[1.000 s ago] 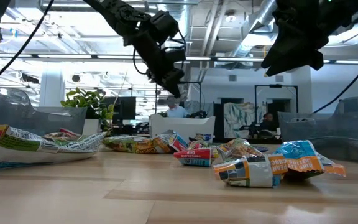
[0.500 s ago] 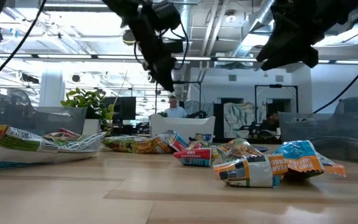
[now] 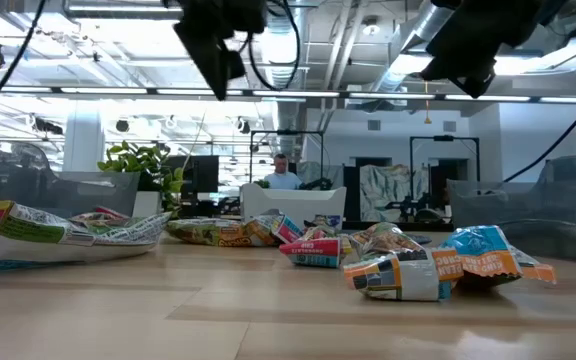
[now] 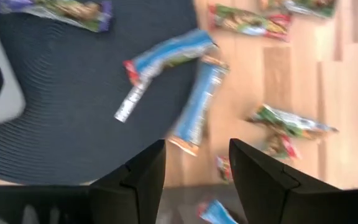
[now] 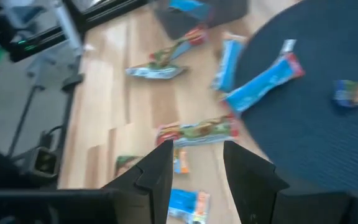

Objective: Pick and place Granola Bars by type
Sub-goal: Put the yellow granola bar into the right black bin

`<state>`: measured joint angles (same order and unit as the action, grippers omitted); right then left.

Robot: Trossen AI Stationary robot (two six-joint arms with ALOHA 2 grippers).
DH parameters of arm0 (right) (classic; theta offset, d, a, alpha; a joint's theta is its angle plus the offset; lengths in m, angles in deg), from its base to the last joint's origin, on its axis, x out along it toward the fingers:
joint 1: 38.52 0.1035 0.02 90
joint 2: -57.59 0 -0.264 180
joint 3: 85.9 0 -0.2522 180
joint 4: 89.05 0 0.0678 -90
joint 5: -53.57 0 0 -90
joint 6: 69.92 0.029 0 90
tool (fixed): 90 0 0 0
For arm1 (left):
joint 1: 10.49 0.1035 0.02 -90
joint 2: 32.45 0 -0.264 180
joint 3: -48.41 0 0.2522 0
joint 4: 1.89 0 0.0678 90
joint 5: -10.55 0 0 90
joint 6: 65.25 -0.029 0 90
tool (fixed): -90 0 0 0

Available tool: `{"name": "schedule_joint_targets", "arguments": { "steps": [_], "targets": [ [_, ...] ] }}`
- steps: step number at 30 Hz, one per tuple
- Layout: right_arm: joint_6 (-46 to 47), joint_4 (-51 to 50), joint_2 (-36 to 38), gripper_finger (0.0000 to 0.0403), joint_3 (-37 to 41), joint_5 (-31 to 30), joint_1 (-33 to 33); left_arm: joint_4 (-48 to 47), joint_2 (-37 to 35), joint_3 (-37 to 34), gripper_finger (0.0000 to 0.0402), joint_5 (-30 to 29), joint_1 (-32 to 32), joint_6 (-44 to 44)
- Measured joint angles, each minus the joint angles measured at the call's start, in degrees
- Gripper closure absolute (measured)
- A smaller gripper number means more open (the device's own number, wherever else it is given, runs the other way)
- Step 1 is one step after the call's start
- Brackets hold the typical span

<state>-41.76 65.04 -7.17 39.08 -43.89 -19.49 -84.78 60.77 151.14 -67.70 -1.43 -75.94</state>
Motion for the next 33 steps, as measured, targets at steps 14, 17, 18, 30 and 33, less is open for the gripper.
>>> {"name": "schedule_joint_targets", "arguments": {
  "steps": [14, 17, 18, 30, 33],
  "targets": [
    [-7.5, 9.0, -14.3, 0.0269, -3.3, 8.8, 0.8, 6.1, -25.3, -20.4, 0.0230, -14.0, -13.1, 26.0],
    [-11.2, 9.2, -17.7, 0.0269, -5.8, 11.4, 0.8, 8.1, -29.7, -23.9, 0.0230, -16.9, -15.8, 31.4],
    [-12.9, 9.1, -18.9, 0.0269, -6.8, 12.4, 0.9, 9.3, -31.1, -24.9, 0.0230, -17.8, -16.6, 33.0],
    [-24.2, -10.9, -34.6, 0.0269, -21.1, 15.2, 4.2, 12.2, -37.1, -31.2, 0.0230, -25.6, -24.5, 43.1],
    [-25.8, -10.1, -37.0, 0.0269, -23.2, 15.2, 4.2, 12.7, -36.8, -31.2, 0.0230, -26.4, -25.5, 43.1]
  ]
}}
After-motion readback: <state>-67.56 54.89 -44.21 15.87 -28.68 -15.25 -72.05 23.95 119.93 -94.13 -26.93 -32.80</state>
